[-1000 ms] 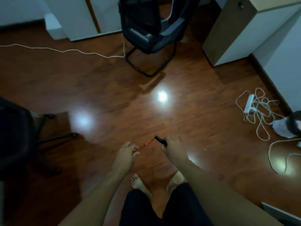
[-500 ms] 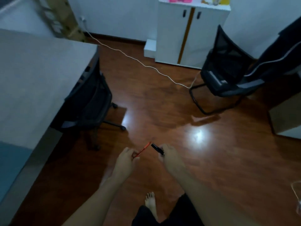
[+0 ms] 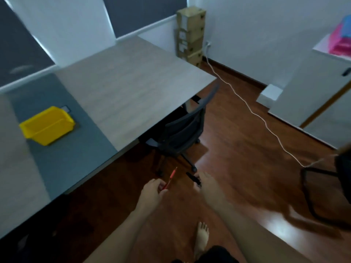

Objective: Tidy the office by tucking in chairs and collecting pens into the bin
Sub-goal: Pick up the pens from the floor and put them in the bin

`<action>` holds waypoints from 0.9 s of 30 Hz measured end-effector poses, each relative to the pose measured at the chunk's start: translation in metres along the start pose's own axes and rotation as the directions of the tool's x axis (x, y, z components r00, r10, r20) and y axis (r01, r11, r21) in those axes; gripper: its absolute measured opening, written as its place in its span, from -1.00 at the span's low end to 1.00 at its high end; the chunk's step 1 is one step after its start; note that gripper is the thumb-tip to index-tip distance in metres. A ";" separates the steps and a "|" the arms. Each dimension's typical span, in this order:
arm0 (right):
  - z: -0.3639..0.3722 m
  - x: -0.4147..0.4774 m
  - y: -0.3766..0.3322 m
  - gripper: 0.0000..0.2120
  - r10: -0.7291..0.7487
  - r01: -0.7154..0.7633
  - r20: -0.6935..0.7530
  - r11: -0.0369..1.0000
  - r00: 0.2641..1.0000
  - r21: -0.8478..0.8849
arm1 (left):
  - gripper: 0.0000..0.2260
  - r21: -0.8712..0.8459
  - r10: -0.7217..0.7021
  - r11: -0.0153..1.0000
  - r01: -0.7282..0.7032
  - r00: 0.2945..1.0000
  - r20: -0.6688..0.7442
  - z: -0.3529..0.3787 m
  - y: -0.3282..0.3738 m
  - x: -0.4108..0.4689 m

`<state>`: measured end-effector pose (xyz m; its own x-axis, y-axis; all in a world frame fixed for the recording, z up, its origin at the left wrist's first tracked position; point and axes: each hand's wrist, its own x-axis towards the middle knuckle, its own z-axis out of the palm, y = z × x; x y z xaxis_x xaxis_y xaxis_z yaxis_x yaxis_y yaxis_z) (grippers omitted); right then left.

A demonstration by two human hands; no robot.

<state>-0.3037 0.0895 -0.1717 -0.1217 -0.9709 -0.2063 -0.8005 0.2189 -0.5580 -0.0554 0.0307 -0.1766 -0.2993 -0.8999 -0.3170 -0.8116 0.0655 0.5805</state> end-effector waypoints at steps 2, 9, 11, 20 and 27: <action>-0.006 0.033 -0.014 -0.78 -0.057 0.057 0.041 0.998 0.998 0.005 | -0.87 -0.014 -0.071 0.997 0.070 0.996 -0.051 -0.017 -0.005 0.006; 0.011 0.120 -0.056 -0.81 -0.212 0.220 0.159 0.975 0.964 -0.035 | -0.86 -0.097 -0.246 0.969 0.229 0.936 -0.251 -0.058 -0.030 0.008; 0.020 0.135 -0.073 -0.83 -0.248 0.260 0.198 0.965 0.949 -0.039 | -0.86 -0.136 -0.282 0.958 0.253 0.920 -0.274 -0.064 -0.041 0.001; 0.072 0.203 -0.179 -0.78 -0.404 0.424 0.293 0.906 0.866 -0.004 | -0.89 -0.262 -0.431 0.899 0.352 0.821 -0.375 -0.117 -0.119 -0.005; 0.119 0.265 -0.283 -0.88 -0.441 0.471 0.324 0.882 0.837 -0.017 | -0.96 -0.326 -0.473 0.873 0.362 0.794 -0.383 -0.198 -0.214 0.029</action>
<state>-0.0394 -0.2187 -0.1637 0.4406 -0.8780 -0.1870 -0.7734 -0.2655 -0.5757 0.2086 -0.0953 -0.1612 0.3382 -0.9104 -0.2385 -0.6532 -0.4095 0.6369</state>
